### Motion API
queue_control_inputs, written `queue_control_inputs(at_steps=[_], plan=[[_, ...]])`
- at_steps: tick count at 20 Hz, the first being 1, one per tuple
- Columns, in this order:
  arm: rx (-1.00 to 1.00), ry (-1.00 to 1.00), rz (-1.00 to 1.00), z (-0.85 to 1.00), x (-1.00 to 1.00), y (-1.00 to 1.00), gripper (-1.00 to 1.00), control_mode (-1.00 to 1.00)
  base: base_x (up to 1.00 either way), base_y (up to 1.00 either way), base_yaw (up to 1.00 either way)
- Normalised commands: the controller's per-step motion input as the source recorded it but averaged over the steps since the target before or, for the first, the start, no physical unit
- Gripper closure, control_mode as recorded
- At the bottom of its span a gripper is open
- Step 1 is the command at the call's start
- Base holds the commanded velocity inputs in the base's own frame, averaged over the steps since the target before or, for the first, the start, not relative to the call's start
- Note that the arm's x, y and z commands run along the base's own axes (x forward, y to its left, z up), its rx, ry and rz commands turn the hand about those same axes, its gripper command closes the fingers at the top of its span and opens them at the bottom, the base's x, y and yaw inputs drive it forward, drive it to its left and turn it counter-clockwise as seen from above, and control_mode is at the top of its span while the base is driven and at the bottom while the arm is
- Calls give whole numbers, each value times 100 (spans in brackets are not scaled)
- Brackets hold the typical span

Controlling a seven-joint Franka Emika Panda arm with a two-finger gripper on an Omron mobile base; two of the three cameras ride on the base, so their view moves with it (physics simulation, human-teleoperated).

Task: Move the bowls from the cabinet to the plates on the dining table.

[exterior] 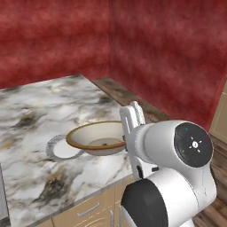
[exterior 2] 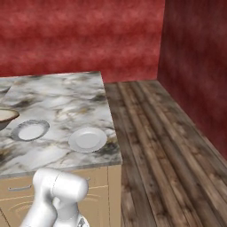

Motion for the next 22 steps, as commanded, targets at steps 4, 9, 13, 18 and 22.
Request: queue_control_inputs(at_steps=[4, 9, 13, 18, 22], plan=[[3, -1, 5, -39, 55, 26, 100, -100, 0, 0, 0], [-1, 6, 3, -35, 51, 25, 100, -100, 0, 0, 0], [-8, 7, 7, -41, 43, 10, 100, -100, 0, 0, 0], [-5, 3, 14, -35, 43, 0, 100, -100, 0, 0, 0], [0, -2, 21, -23, 24, -1, 100, -100, 0, 0, 0]])
